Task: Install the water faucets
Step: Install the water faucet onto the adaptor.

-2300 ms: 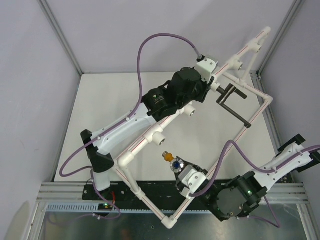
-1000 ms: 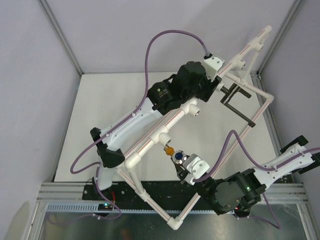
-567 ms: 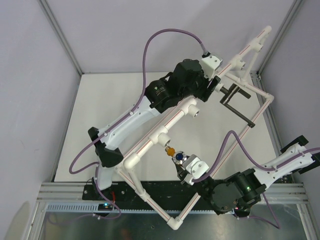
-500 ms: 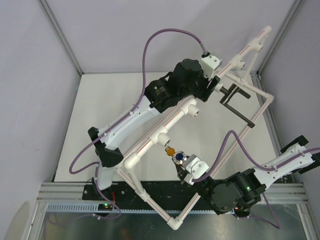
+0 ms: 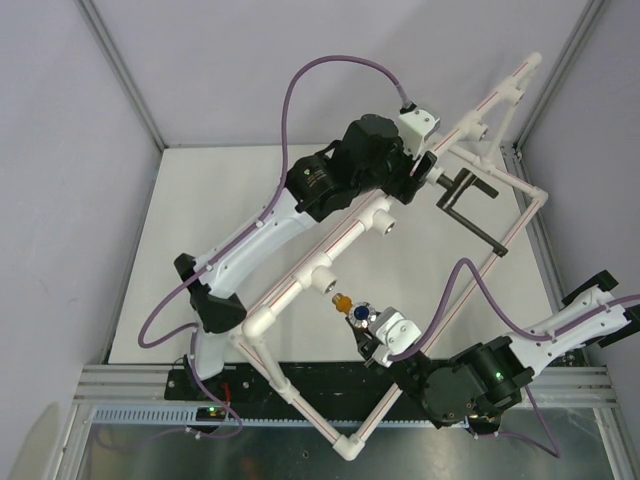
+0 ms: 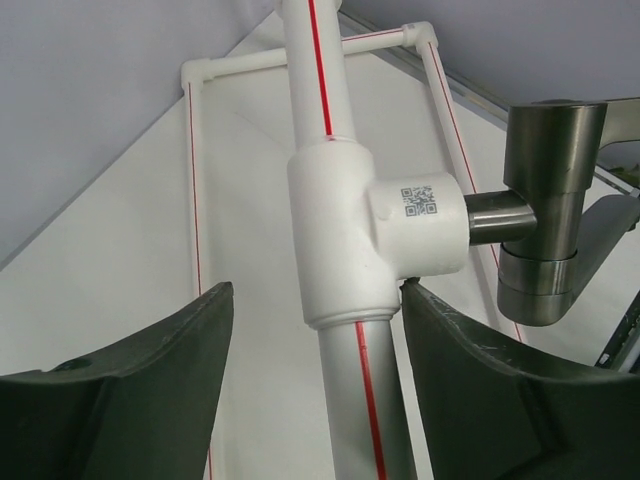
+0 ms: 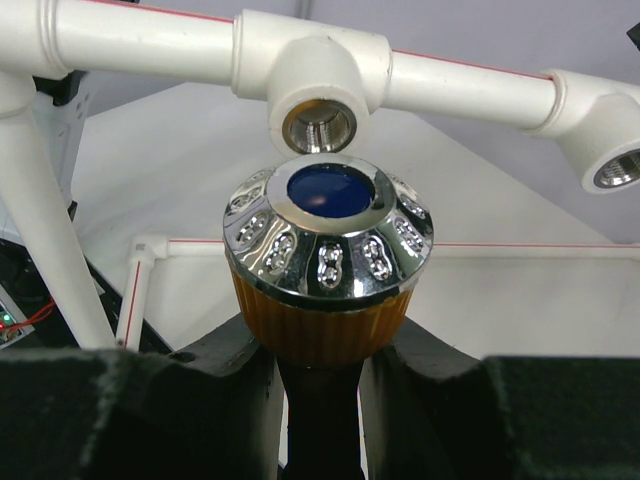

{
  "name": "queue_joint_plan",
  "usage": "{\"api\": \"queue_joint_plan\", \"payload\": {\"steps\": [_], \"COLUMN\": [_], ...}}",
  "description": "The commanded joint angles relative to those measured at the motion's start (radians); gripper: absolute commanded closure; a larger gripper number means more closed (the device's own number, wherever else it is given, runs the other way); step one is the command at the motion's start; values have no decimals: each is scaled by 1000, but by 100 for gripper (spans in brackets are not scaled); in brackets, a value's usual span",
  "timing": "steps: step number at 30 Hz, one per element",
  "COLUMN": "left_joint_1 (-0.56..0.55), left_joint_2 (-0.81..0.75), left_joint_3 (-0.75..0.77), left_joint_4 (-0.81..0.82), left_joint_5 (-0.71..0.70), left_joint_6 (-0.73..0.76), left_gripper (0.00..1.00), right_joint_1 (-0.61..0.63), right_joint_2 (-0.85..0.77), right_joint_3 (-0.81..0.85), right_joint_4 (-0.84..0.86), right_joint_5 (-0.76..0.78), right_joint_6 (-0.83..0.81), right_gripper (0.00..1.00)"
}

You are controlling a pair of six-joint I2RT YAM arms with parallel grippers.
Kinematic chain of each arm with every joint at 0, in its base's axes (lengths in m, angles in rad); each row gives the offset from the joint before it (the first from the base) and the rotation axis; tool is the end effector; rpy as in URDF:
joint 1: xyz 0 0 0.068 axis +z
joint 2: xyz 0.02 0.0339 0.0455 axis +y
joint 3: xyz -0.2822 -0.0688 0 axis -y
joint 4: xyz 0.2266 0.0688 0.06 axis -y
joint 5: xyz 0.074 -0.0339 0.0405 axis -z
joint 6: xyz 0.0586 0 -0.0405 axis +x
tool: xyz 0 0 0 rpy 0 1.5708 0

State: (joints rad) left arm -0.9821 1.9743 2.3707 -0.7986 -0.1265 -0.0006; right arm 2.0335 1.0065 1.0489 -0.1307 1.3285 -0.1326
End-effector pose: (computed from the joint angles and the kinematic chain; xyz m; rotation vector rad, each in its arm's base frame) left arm 0.2495 -0.3604 0.4642 0.8705 1.8072 -0.5134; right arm -0.0297 0.1870 0.4137 -0.7142 1.4371 0.3779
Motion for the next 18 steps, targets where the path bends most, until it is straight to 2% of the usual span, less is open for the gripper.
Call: {"api": "queue_joint_plan", "payload": {"steps": [1, 7, 10, 12, 16, 18], "left_joint_1": [21, 28, 36, 38, 58, 73], "left_joint_2": [118, 97, 53, 21, -32, -50], "left_joint_3": [-78, -25, -50, -83, -172, -199], "left_joint_4": [-427, -434, -437, -443, -453, -458], "left_joint_5": [-37, 35, 85, 48, -48, -30], "left_joint_6": [65, 60, 69, 85, 102, 102], "left_gripper": [31, 38, 54, 61, 62, 56], "right_joint_1": [-2, 4, 7, 8, 6, 5], "right_joint_2": [-22, -31, -35, -38, -36, -34], "right_joint_3": [0, -1, 0, -2, -3, -4], "right_joint_4": [14, -2, -12, -13, -12, -9], "right_joint_5": [32, 46, 57, 58, 53, 51], "right_joint_6": [38, 45, 56, 61, 65, 65], "right_gripper": [100, 100, 100, 100, 100, 100]}}
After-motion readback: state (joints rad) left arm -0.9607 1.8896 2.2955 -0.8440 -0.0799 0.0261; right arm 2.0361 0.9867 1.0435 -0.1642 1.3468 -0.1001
